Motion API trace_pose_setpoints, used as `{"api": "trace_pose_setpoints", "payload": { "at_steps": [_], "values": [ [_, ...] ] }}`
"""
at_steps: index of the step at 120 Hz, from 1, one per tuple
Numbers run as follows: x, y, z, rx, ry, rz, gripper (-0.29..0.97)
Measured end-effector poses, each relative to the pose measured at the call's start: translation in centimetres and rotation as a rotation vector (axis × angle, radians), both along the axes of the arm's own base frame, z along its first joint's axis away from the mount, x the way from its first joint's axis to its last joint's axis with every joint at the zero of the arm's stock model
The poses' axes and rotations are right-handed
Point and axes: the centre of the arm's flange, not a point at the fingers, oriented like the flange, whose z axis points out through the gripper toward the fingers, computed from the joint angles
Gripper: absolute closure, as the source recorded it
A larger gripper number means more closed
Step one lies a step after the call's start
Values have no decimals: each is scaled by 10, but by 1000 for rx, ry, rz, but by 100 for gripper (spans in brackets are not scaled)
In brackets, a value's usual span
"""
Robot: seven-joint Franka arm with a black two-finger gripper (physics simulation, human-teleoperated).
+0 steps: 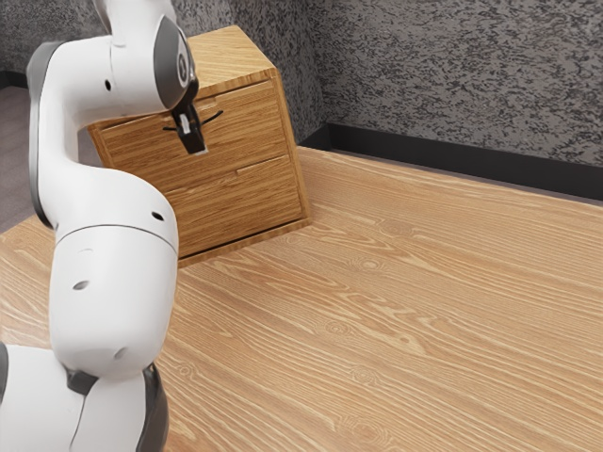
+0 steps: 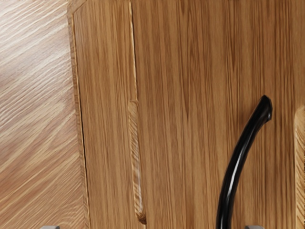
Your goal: Pull the drawer handle with one arm to open the drawer
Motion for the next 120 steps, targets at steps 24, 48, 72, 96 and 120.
{"api": "trace_pose_setpoints", "payload": {
  "at_steps": [24,48,72,96,120],
  "values": [
    [7,10,-18,3,20,0,23],
    [8,10,-17,17,20,-10,27],
    [6,15,-16,26,24,-17,35],
    [6,16,-16,44,32,-37,46],
    [7,16,-16,61,43,-58,53]
  ]
}}
